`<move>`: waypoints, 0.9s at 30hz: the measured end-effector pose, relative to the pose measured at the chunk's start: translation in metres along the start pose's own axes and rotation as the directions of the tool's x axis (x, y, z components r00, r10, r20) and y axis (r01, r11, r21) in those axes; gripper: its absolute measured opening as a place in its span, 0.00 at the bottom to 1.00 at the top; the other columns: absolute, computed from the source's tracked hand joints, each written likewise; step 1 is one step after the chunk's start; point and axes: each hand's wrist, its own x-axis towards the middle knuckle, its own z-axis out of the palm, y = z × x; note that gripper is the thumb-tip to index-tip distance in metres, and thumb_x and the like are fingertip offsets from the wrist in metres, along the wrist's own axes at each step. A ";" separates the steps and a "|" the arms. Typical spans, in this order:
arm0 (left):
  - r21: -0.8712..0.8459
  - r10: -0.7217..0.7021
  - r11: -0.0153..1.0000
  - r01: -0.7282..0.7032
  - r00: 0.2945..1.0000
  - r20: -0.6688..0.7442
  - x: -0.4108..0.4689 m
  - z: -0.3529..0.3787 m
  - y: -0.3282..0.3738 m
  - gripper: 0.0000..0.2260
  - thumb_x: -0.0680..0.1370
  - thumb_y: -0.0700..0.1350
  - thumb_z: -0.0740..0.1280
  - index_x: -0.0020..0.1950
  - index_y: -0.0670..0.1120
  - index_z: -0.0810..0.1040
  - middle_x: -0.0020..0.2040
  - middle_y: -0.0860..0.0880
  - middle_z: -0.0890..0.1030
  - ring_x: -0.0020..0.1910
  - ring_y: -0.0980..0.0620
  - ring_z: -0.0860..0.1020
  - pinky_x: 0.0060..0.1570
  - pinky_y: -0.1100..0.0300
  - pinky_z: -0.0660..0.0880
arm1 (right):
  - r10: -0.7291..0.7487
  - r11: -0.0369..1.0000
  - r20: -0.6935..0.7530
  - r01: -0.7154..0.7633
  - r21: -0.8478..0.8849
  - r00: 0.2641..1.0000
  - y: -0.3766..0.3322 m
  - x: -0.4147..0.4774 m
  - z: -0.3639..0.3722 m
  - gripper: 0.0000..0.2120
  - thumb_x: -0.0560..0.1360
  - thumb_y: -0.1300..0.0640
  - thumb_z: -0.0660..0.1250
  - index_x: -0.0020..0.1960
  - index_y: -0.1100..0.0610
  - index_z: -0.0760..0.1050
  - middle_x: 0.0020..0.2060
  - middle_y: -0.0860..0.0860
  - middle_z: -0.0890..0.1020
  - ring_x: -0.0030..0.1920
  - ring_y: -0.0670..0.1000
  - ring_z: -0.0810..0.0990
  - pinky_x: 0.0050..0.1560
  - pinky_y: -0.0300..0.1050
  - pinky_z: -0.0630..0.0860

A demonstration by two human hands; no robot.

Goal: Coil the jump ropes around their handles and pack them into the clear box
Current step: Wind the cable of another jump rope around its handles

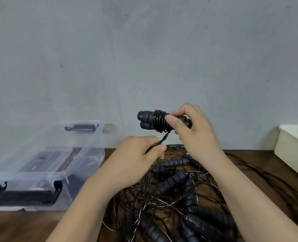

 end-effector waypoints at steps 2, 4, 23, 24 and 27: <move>0.011 0.035 0.999 -0.034 0.999 -0.016 -0.010 0.003 0.004 0.14 0.85 0.55 0.64 0.43 0.53 0.81 0.29 0.59 0.76 0.29 0.59 0.73 0.32 0.65 0.66 | -0.022 0.997 0.042 0.025 -0.070 0.999 0.001 -0.017 0.002 0.06 0.82 0.46 0.72 0.48 0.45 0.79 0.50 0.44 0.78 0.49 0.47 0.81 0.50 0.42 0.76; 0.007 0.060 0.998 -0.059 0.996 -0.066 -0.014 0.004 0.003 0.13 0.84 0.57 0.65 0.43 0.54 0.81 0.32 0.56 0.80 0.32 0.58 0.76 0.34 0.63 0.70 | -0.026 0.992 0.092 0.037 -0.120 0.995 0.001 -0.030 0.003 0.06 0.82 0.45 0.71 0.49 0.46 0.80 0.50 0.44 0.78 0.51 0.43 0.80 0.50 0.37 0.74; -0.499 0.065 0.858 -0.118 0.990 -0.122 0.004 0.006 -0.034 0.05 0.80 0.41 0.73 0.47 0.40 0.86 0.43 0.41 0.87 0.42 0.52 0.82 0.46 0.60 0.78 | 0.123 0.887 0.440 -0.298 0.354 0.890 -0.004 -0.064 -0.011 0.21 0.81 0.45 0.67 0.48 0.64 0.72 0.37 0.56 0.73 0.34 0.53 0.72 0.30 0.39 0.68; -0.530 0.036 0.844 -0.087 0.994 -0.106 0.006 0.008 -0.035 0.07 0.80 0.41 0.72 0.48 0.38 0.85 0.44 0.41 0.87 0.43 0.52 0.82 0.46 0.60 0.78 | 0.114 0.861 0.437 -0.309 0.405 0.892 -0.007 -0.065 -0.011 0.21 0.81 0.44 0.67 0.48 0.64 0.72 0.37 0.57 0.74 0.33 0.53 0.72 0.29 0.40 0.65; -0.579 -0.238 0.795 0.180 0.971 -0.025 0.008 0.019 -0.048 0.07 0.84 0.37 0.67 0.48 0.39 0.82 0.40 0.49 0.84 0.44 0.52 0.81 0.39 0.69 0.77 | 0.077 0.769 0.393 -0.305 0.561 0.916 -0.014 -0.067 -0.007 0.19 0.81 0.46 0.66 0.47 0.62 0.70 0.39 0.57 0.76 0.32 0.52 0.72 0.30 0.44 0.62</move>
